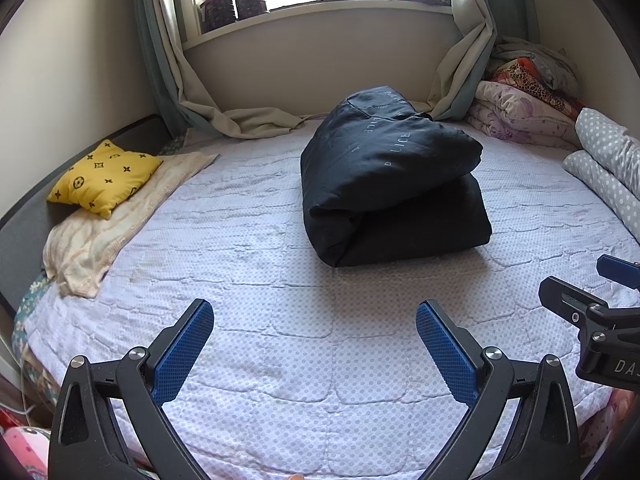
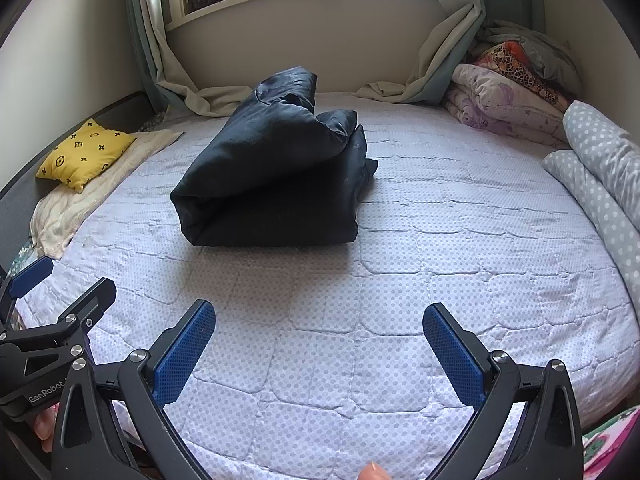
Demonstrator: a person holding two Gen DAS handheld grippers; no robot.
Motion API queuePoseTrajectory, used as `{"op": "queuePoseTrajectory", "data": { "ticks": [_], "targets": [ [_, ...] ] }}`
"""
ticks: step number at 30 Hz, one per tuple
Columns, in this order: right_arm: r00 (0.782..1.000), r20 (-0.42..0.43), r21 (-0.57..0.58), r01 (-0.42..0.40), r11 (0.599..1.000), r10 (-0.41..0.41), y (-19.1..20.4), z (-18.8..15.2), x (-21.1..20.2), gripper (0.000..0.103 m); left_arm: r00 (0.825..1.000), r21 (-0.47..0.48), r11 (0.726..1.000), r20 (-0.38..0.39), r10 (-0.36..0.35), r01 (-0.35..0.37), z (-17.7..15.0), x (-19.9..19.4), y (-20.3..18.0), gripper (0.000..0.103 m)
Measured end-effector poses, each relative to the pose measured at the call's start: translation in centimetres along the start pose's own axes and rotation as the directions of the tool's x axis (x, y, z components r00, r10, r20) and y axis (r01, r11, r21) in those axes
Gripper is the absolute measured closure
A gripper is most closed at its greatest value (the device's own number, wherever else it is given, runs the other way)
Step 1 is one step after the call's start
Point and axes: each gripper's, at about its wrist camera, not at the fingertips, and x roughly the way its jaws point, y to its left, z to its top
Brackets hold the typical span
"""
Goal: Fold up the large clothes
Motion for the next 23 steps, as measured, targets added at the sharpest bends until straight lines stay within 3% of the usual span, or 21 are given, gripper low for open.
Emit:
{"op": "queuePoseTrajectory", "data": {
  "ticks": [23],
  "targets": [
    [0.999,-0.033,0.018,-0.02,1.0,0.021,-0.26,-0.24,0.67,0.0,1.0,0.022,1.0,-0.004,-0.02,0.02,-0.37,0.06,-0.42,0.0]
  ]
}}
